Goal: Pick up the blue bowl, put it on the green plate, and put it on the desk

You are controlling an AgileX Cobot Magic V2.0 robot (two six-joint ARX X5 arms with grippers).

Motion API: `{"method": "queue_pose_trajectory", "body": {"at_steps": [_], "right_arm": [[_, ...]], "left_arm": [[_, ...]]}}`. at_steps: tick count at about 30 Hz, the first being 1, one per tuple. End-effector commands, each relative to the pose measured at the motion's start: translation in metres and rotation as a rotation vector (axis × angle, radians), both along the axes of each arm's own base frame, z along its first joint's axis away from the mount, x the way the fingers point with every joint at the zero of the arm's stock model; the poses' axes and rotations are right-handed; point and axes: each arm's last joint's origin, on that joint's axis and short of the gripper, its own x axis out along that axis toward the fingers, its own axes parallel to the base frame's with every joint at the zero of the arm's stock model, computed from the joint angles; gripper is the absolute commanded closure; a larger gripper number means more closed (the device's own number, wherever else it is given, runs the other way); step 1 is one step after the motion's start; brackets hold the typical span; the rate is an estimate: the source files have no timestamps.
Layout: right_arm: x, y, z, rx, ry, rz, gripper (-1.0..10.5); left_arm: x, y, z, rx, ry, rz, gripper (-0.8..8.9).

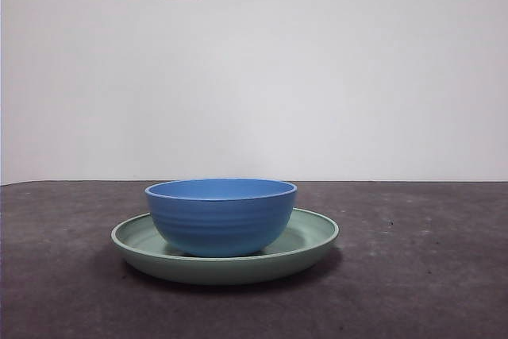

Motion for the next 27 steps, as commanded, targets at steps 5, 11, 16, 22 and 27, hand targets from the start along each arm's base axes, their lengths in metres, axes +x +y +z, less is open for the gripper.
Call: {"method": "queue_pose_trajectory", "body": {"at_steps": [5,11,16,22,27], "right_arm": [[0.0,0.0,0.003,0.012,-0.012,0.003,9.1],[0.0,0.0,0.003,0.013,-0.012,0.003,9.1],[0.001,0.001,0.002,0.012,-0.013,0.0,9.1],[0.008,-0.003,-0.019,0.032,-0.078,-0.122,9.1],[0.036,-0.006,-0.056,0.089,-0.427,-0.301,9.1]], "left_arm": [[0.001,0.0,-0.007,0.001,0.026,0.006,7.94],[0.001,0.0,-0.007,0.001,0.026,0.006,7.94],[0.001,0.0,-0.007,0.001,0.026,0.006,7.94],[0.001,0.0,-0.007,0.001,0.026,0.006,7.94],[0.001,0.0,-0.007,0.001,0.026,0.006,7.94]]}}
